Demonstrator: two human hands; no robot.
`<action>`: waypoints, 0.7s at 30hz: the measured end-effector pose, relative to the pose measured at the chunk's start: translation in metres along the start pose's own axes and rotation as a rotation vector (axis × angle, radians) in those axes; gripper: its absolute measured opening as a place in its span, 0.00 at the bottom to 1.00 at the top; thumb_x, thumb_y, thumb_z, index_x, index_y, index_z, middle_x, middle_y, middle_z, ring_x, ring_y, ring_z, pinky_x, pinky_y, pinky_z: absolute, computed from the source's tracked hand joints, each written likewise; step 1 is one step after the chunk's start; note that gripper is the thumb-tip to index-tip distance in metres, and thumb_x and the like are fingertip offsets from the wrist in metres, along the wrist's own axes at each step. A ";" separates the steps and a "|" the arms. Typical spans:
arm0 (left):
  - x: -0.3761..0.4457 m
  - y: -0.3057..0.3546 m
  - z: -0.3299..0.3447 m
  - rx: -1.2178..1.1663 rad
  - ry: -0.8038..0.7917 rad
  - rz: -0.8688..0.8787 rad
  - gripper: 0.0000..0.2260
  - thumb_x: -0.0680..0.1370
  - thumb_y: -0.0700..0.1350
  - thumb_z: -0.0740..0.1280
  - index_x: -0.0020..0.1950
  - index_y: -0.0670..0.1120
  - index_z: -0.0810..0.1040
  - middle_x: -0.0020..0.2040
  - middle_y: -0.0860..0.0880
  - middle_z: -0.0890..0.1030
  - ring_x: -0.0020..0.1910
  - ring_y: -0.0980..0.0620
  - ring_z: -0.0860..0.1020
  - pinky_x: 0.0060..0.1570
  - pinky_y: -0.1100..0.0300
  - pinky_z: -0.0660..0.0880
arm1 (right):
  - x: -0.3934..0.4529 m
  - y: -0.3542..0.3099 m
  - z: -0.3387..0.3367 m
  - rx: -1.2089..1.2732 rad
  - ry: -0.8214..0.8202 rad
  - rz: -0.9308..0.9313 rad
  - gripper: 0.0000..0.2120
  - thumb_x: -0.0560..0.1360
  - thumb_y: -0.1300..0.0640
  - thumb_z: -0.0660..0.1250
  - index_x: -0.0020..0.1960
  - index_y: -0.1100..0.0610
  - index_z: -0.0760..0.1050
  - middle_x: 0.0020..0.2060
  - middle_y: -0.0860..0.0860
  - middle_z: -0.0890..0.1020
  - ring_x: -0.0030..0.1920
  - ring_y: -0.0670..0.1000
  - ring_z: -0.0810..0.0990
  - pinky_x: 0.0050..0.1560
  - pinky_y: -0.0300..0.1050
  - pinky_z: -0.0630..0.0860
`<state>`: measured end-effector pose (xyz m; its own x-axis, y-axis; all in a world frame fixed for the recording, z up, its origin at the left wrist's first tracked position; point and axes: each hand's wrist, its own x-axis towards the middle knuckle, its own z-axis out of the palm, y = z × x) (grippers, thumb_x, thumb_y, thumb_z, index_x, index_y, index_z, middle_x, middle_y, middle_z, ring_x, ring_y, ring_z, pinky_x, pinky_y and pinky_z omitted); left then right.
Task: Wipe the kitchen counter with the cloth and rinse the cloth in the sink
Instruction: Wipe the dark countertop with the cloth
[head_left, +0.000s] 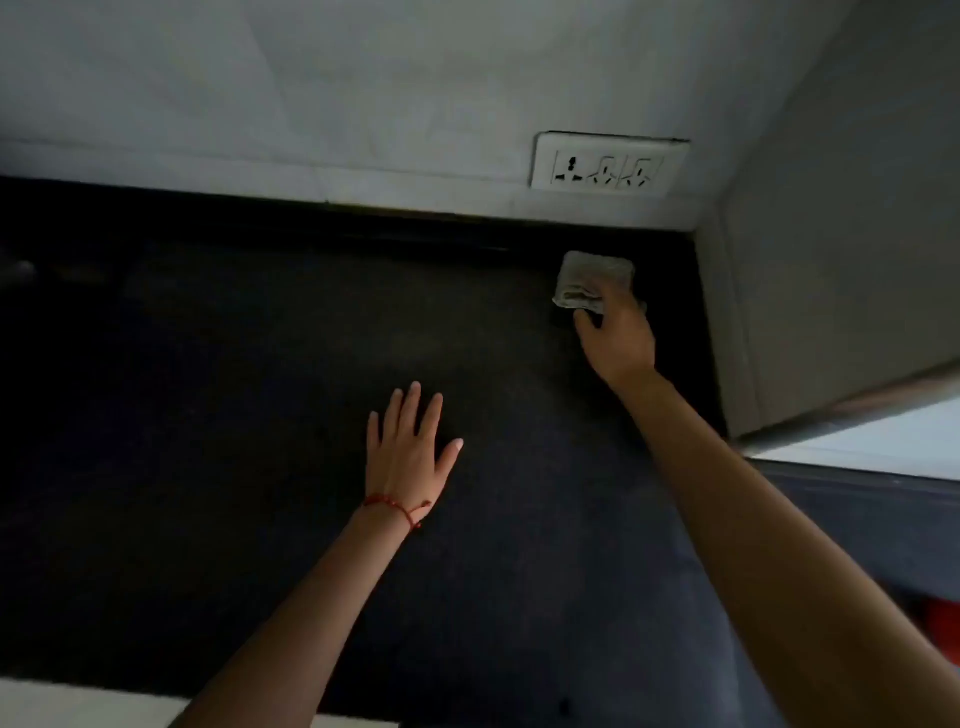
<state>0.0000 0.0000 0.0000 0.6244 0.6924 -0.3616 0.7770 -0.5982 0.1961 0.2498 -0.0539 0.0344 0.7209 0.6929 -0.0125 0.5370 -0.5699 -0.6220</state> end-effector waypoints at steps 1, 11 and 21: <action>0.002 -0.002 0.002 0.025 -0.003 -0.006 0.29 0.78 0.59 0.50 0.75 0.50 0.51 0.78 0.45 0.50 0.77 0.44 0.49 0.74 0.43 0.49 | 0.009 0.004 0.004 -0.058 -0.029 -0.026 0.24 0.75 0.57 0.62 0.70 0.57 0.63 0.70 0.58 0.68 0.68 0.60 0.67 0.67 0.54 0.67; 0.006 -0.010 0.014 0.084 0.083 0.022 0.31 0.77 0.62 0.39 0.70 0.47 0.65 0.70 0.42 0.70 0.68 0.41 0.70 0.62 0.40 0.69 | 0.062 0.028 0.017 -0.356 -0.083 -0.112 0.32 0.73 0.54 0.67 0.72 0.58 0.58 0.72 0.59 0.64 0.71 0.59 0.63 0.71 0.53 0.61; 0.006 -0.010 0.011 0.089 0.047 0.004 0.31 0.77 0.62 0.38 0.70 0.48 0.65 0.70 0.42 0.71 0.67 0.41 0.71 0.62 0.41 0.69 | 0.071 0.016 0.012 -0.557 0.021 -0.160 0.20 0.73 0.63 0.63 0.64 0.63 0.67 0.61 0.63 0.74 0.62 0.62 0.71 0.58 0.56 0.68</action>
<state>-0.0053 0.0060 -0.0141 0.6320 0.7069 -0.3174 0.7657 -0.6329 0.1150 0.3045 -0.0089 0.0140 0.6169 0.7842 0.0670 0.7858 -0.6089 -0.1089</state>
